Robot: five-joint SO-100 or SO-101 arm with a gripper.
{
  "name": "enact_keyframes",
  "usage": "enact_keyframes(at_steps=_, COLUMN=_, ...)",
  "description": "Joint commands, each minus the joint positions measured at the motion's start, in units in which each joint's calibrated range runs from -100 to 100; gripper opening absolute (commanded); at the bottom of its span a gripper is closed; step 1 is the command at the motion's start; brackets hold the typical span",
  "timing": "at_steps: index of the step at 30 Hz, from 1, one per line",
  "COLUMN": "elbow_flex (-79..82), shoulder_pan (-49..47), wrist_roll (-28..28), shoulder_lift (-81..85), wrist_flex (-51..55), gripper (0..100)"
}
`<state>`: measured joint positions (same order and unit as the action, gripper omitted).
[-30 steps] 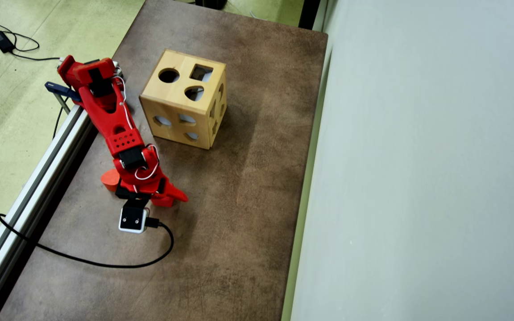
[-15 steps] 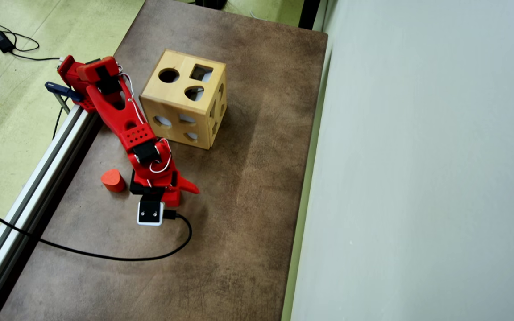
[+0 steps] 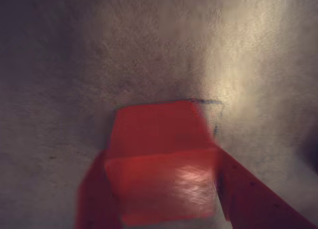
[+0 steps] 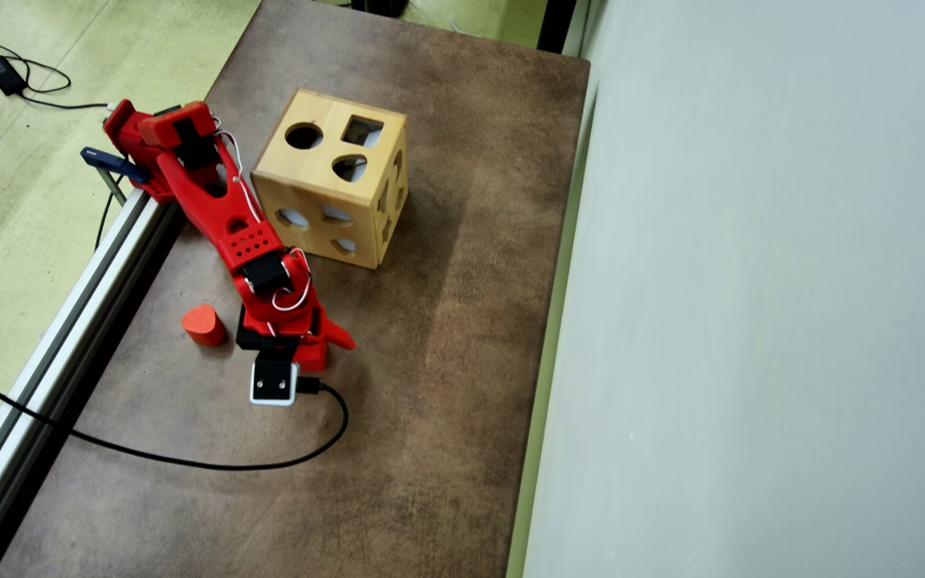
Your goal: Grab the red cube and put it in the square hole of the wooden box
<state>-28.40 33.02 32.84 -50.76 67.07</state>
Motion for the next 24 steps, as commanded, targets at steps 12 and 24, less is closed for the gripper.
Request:
enact_keyframes(at_steps=12, elbow_flex=-2.55, shoulder_pan=0.48, wrist_roll=0.00, shoulder_lift=1.97, wrist_flex=0.20, gripper=2)
enact_keyframes(at_steps=24, elbow_flex=-1.57, shoulder_pan=4.27, wrist_roll=-2.64, shoulder_lift=29.06, wrist_flex=0.36, gripper=2)
